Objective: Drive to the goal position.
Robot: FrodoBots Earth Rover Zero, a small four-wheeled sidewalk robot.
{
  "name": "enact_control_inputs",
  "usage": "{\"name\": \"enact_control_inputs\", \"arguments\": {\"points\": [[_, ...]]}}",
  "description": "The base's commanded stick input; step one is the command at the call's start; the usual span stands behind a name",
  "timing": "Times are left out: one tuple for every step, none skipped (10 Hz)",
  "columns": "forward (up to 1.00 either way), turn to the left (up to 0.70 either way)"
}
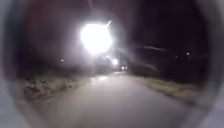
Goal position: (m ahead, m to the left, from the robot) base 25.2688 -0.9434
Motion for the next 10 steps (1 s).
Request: {"name": "enact_control_inputs", "arguments": {"points": [[1.00, 0.09], [1.00, 0.09], [1.00, 0.09], [1.00, 0.09], [1.00, 0.08], [1.00, 0.09], [1.00, 0.09], [1.00, 0.09], [1.00, 0.08], [1.00, 0.07]]}}
